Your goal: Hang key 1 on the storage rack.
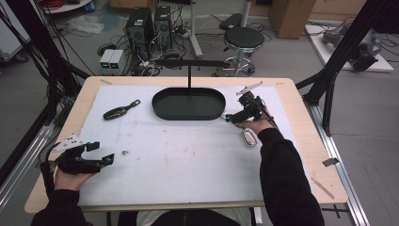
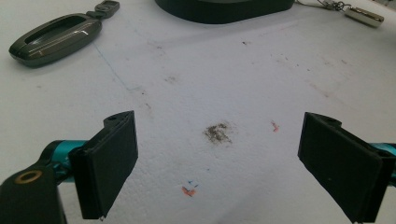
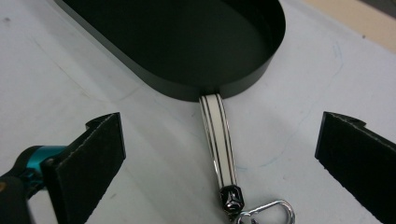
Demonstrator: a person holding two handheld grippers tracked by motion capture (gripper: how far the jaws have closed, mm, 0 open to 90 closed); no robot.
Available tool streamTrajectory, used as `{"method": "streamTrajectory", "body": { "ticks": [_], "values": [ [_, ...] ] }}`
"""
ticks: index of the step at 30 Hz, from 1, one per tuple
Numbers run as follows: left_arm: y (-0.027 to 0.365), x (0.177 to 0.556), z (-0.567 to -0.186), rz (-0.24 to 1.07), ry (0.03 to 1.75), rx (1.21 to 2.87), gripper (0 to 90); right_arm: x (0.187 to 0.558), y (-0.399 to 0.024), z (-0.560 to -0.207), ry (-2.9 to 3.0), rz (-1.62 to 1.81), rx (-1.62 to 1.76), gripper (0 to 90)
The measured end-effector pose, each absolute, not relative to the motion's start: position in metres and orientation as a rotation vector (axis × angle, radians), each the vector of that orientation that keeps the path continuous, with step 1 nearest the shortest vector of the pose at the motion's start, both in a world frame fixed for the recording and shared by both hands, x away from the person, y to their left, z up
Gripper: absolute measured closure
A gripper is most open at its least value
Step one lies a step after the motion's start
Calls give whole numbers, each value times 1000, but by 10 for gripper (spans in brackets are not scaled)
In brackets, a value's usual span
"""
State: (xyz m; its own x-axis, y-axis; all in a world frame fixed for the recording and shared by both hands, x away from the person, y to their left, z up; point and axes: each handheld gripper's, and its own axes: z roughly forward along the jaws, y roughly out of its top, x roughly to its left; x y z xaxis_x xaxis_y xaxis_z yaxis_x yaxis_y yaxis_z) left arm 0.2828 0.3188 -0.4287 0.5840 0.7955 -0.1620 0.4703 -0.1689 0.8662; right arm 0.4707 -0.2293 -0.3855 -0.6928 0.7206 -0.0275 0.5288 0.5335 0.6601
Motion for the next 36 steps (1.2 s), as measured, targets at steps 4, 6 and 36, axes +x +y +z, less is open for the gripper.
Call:
{"method": "streamTrajectory", "body": {
  "ticks": [4,6,36],
  "values": [
    [318,282,-429,408,1031,1822,125,479,-229,-403,2536,799,1055,9],
    [318,282,-429,408,1032,1826,125,480,-228,-406,2548,770,1047,9],
    [318,278,-431,401,1036,1831,125,472,-241,-387,2501,860,1141,755]
  ]
}}
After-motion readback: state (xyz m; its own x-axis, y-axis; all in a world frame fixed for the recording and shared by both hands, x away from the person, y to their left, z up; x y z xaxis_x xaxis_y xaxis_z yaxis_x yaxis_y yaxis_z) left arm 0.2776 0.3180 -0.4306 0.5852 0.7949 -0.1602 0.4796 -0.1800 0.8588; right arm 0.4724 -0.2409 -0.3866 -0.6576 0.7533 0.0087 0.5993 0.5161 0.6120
